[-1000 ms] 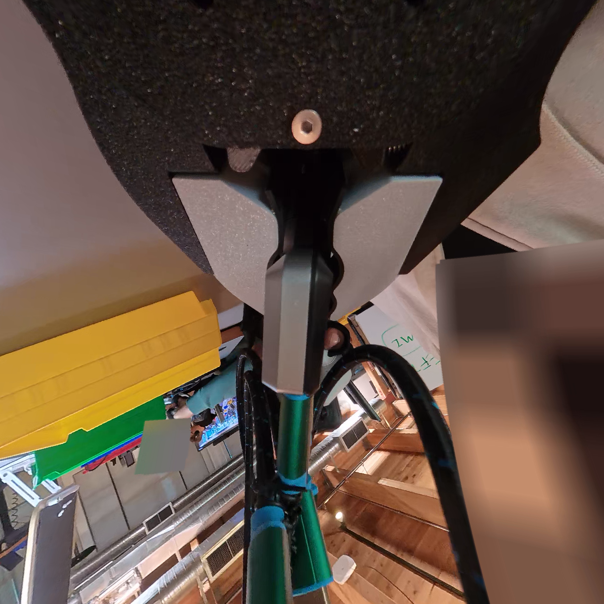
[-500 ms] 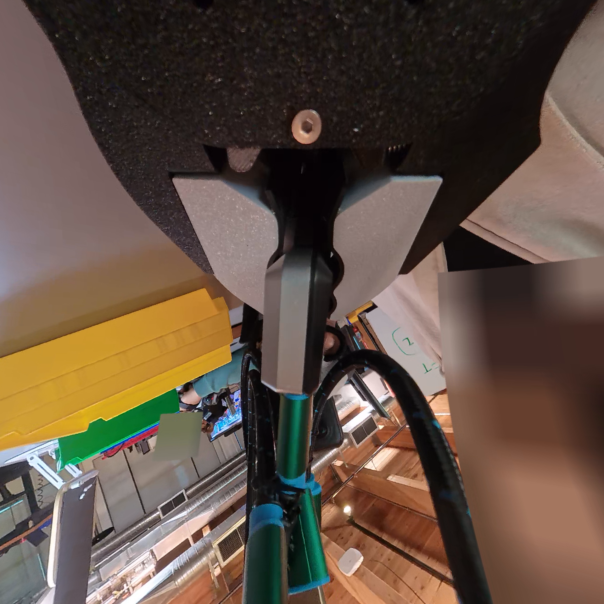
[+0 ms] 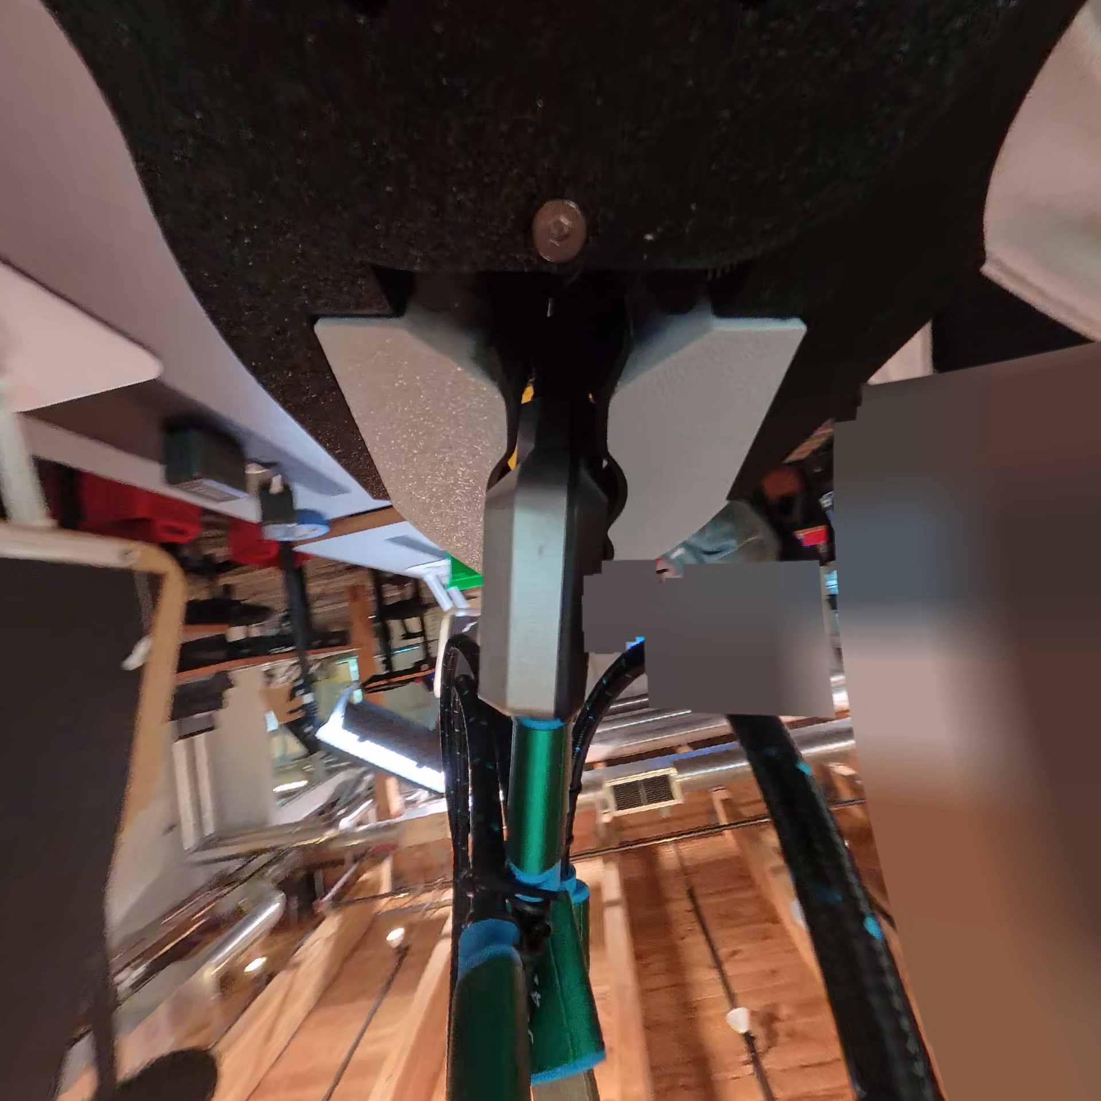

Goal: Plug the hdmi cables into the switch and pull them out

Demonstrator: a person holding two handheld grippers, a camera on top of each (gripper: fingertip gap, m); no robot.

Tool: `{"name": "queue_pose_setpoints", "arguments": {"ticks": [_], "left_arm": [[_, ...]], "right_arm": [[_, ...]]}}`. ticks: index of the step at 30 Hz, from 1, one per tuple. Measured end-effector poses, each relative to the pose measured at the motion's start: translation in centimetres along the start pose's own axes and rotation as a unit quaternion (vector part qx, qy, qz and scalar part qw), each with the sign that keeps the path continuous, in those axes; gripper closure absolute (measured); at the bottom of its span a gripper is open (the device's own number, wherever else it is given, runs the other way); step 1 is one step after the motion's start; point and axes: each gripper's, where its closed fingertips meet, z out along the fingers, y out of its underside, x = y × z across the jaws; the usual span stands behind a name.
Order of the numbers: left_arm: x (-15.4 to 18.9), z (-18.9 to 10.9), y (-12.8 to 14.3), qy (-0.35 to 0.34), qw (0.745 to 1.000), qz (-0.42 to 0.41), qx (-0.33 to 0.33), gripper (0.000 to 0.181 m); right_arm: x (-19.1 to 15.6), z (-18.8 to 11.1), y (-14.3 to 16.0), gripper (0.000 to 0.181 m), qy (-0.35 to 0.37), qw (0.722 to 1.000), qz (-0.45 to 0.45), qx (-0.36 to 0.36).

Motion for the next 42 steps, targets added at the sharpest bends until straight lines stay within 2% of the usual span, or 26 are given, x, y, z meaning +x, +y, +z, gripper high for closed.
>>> {"name": "queue_pose_setpoints", "arguments": {"ticks": [4, 7, 9, 12, 15, 17, 18, 19, 20, 21, 23, 26, 29, 32, 34, 37, 40, 42], "left_arm": [[-0.2, -0.3, 0.1, 0.002, 1.0, -0.014, 0.003, 0.133], [1.2, 0.3, 1.3, 0.034, 0.999, 0.018, -0.03, 0.128], [2.7, 1.1, 2.7, 0.065, 0.995, 0.031, -0.067, 0.116], [5.7, 2.8, 4.8, 0.127, 0.986, -0.029, -0.107, 0.086], [8.9, 4.3, 6.6, 0.169, 0.974, -0.046, -0.145, 0.082], [10.2, 5.2, 7.1, 0.173, 0.975, -0.015, -0.138, 0.094], [10.5, 5.5, 6.8, 0.171, 0.978, 0.006, -0.124, 0.106], [10.6, 5.5, 6.1, 0.174, 0.979, 0.026, -0.103, 0.129], [10.7, 5.3, 5.2, 0.182, 0.978, 0.041, -0.089, 0.162], [10.7, 5.1, 4.4, 0.192, 0.976, 0.047, -0.095, 0.174], [10.4, 4.4, 3.0, 0.221, 0.966, 0.045, -0.127, 0.177], [9.1, 4.7, 1.7, 0.212, 0.955, 0.056, -0.202, 0.178], [8.2, 5.0, 2.6, 0.192, 0.935, 0.044, -0.295, 0.177], [7.5, 4.9, 4.1, 0.173, 0.922, 0.051, -0.343, 0.177], [6.9, 4.6, 5.2, 0.157, 0.915, 0.046, -0.368, 0.177], [6.1, 4.2, 5.7, 0.133, 0.912, 0.053, -0.385, 0.177], [4.9, 4.0, 6.0, 0.1, 0.903, 0.08, -0.41, 0.177], [5.1, 4.2, 6.3, 0.097, 0.898, 0.091, -0.419, 0.177]], "right_arm": [[0.8, -0.2, -5.9, 0.157, 0.068, 0.995, -0.067, -0.003], [0.8, -0.3, -9.3, 0.157, 0.1, 0.987, -0.122, -0.017], [0.3, -0.1, -10.7, 0.157, 0.109, 0.984, -0.141, -0.011], [-0.8, 0.4, -11.0, 0.157, 0.1, 0.985, -0.14, 0.009], [-1.8, 1.1, -9.6, 0.157, 0.083, 0.99, -0.106, 0.044], [-2.5, 1.6, -7.9, 0.157, 0.057, 0.994, -0.065, 0.062], [-2.8, 1.8, -6.9, 0.156, 0.047, 0.996, -0.045, 0.063], [-3.0, 2.0, -5.8, 0.156, 0.039, 0.997, -0.029, 0.058], [-3.2, 2.0, -4.6, 0.156, 0.034, 0.998, -0.019, 0.043], [-3.2, 2.0, -3.3, 0.157, 0.035, 0.999, -0.019, 0.02], [-3.3, 1.7, -0.7, 0.157, 0.038, 0.998, -0.023, -0.041], [-3.6, 1.3, 3.3, 0.157, 0.021, 0.992, -0.003, -0.125], [-4.1, 1.5, 5.6, 0.157, -0.004, 0.99, 0.013, -0.139], [-3.8, 1.8, 7.9, 0.157, -0.005, 0.985, 0.002, -0.174], [-4.4, 1.8, 9.5, 0.154, -0.032, 0.977, -0.01, -0.21], [-5.3, 1.9, 10.8, 0.142, -0.081, 0.969, 0.017, -0.233], [-5.8, 1.9, 11.6, 0.11, -0.105, 0.961, 0.048, -0.25], [-5.6, 2.2, 12.3, 0.11, -0.101, 0.961, 0.047, -0.254]]}}
